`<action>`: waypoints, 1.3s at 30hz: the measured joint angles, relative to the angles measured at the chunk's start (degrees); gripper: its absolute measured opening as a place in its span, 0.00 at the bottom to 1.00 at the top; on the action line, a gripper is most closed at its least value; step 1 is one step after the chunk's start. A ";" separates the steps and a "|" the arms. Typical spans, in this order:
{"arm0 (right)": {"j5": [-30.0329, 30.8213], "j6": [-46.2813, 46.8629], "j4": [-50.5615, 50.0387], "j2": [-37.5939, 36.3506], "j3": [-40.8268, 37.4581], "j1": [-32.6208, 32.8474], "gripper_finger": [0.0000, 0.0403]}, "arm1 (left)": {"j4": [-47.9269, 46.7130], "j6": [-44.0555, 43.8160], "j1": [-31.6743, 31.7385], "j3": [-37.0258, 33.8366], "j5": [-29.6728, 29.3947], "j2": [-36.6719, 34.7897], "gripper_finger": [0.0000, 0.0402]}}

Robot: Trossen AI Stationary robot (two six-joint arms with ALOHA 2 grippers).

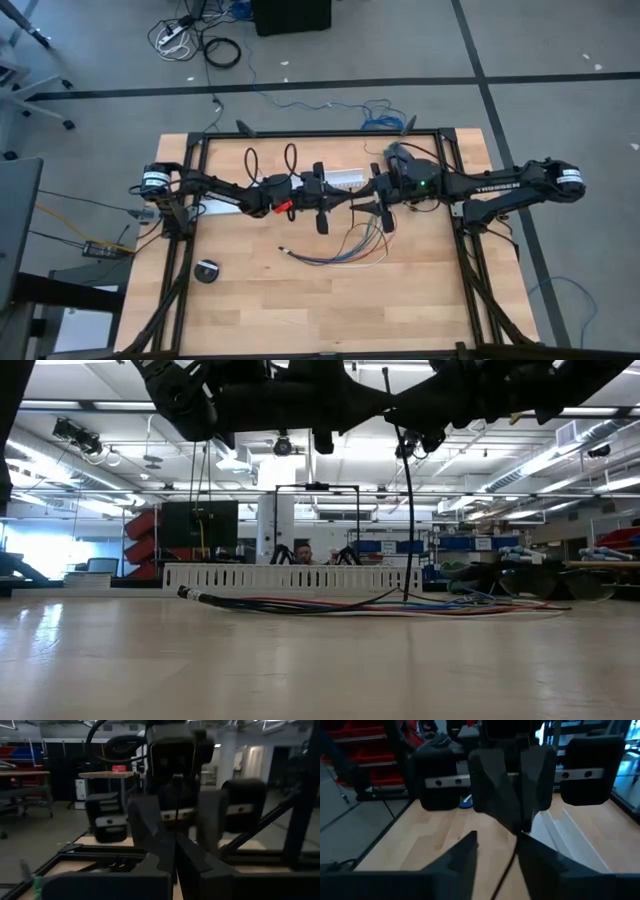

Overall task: Ziptie cables
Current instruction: Wrap the colored wires together using a zip tie

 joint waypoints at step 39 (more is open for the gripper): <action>3.06 0.44 -9.49 -11.63 0.07 -7.95 0.51 | -28.79 -18.97 3.98 -2.61 -1.60 -21.55 0.00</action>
